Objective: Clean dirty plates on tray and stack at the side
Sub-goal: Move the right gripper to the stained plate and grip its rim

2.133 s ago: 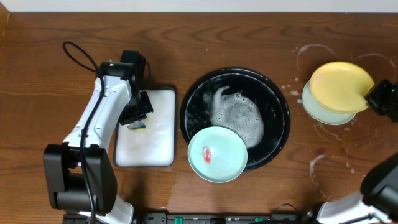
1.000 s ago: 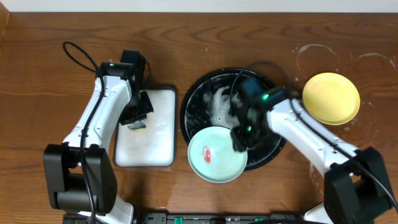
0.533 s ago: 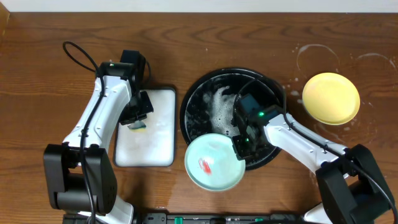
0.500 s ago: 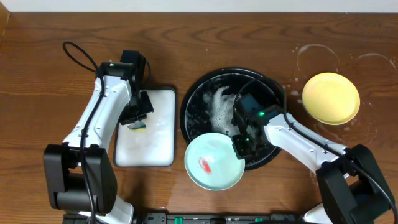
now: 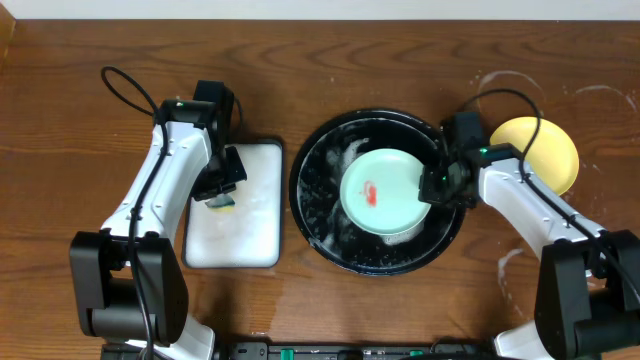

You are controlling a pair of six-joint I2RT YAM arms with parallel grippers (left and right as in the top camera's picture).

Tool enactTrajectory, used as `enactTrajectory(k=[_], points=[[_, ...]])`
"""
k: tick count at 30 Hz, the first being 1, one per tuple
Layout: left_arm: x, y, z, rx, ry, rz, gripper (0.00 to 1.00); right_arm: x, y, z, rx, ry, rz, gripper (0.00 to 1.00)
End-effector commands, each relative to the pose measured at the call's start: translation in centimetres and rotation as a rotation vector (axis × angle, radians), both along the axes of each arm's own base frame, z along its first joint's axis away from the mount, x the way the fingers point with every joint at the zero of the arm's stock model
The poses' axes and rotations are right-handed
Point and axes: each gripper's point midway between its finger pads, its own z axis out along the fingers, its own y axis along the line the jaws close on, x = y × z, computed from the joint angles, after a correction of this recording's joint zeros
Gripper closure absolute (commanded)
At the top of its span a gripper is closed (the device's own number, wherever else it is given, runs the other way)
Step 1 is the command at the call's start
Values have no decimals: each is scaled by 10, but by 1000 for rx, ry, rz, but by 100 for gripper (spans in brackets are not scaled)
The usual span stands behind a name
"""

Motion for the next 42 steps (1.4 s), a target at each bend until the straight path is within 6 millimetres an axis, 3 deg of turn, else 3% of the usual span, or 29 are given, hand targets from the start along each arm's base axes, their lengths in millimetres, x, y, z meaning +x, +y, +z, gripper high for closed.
enactTrajectory(k=[1,11,15,23,28,30,37,42], points=[[1,0,1,-4,1,-34,92,-2,2,-3,-9,16,-49,99],[-2,0,0,-4,17,-89,92,15,1,0,-104,-91,116,99],[1,0,-11,-5,-5,-89,92,15,1,-1,-111,-100,156,99],[-6,-1,-51,-18,-23,-81,92,17,3,-19,-119,-93,225,79],[-9,-2,-71,-23,-51,-55,92,19,4,-31,-121,-80,226,83],[-7,-2,-78,-24,-75,-55,92,20,3,-36,-121,-72,222,99],[-8,-2,-97,-28,-120,-56,92,20,3,-37,-122,-73,222,99],[-6,-11,-86,-79,-102,-71,92,19,3,-37,-122,-69,223,99]])
